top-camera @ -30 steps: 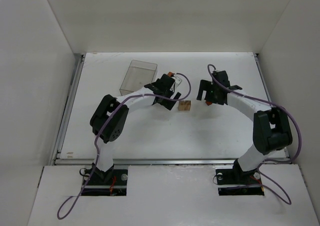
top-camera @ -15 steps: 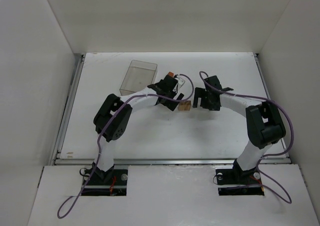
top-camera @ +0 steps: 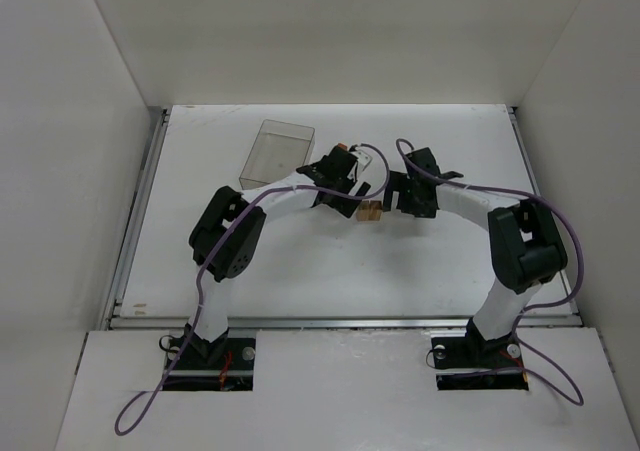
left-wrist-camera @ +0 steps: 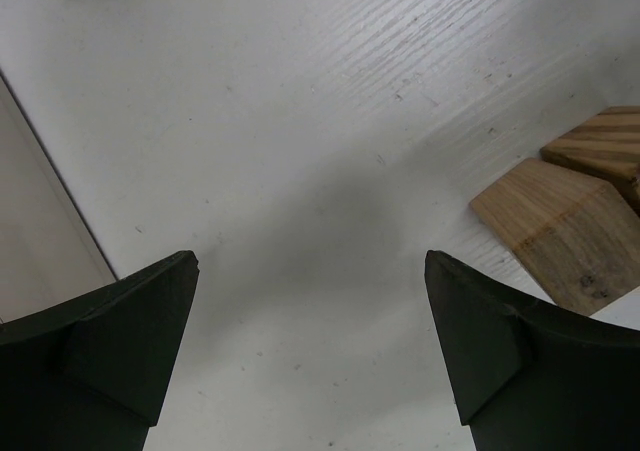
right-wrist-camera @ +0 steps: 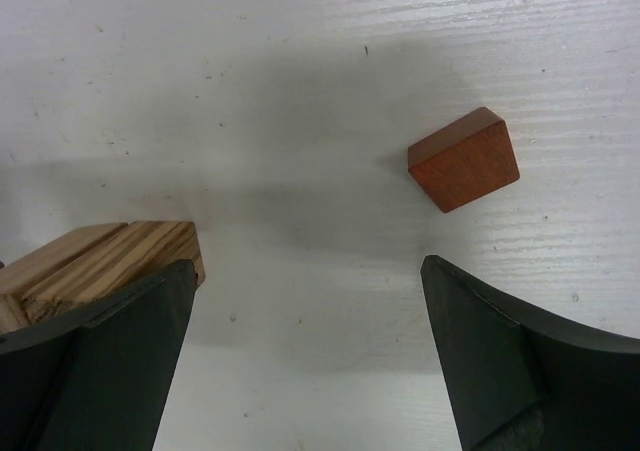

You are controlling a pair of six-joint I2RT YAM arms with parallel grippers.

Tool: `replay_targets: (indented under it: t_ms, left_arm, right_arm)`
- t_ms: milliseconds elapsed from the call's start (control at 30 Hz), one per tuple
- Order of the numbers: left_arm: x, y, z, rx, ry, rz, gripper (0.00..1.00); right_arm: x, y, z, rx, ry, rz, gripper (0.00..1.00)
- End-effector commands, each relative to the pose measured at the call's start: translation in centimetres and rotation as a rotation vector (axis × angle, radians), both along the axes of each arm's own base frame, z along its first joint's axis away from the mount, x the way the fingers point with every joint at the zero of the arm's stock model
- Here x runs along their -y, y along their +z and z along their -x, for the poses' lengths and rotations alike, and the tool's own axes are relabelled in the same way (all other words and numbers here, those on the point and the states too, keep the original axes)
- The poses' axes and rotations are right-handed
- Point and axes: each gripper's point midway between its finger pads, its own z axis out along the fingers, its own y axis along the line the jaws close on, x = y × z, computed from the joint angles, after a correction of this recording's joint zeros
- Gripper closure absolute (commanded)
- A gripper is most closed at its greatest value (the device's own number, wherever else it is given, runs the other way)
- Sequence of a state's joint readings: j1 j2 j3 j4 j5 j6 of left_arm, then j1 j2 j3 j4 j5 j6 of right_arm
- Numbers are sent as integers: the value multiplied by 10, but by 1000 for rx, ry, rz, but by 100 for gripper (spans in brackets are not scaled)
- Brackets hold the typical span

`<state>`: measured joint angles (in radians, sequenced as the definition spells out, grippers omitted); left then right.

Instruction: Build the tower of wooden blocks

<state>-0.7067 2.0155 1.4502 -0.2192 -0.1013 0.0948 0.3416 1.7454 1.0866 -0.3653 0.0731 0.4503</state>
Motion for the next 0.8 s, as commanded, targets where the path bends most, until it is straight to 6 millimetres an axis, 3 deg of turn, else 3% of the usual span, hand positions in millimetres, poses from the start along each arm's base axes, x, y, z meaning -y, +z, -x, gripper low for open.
replay_targets:
  t_ms: [0,267,767]
  left_arm:
    - [15,15,-10,29,-3,52,5]
    - [18,17,-13,36,-3,58,5]
    - [23,24,-16,46,-9,75,5]
  right_arm:
    - [-6,9,-17,43,-23,-12,0]
    - [-6,19,-28,71,-26,0,0]
    - [-9,20,-30,67,0,-5,0]
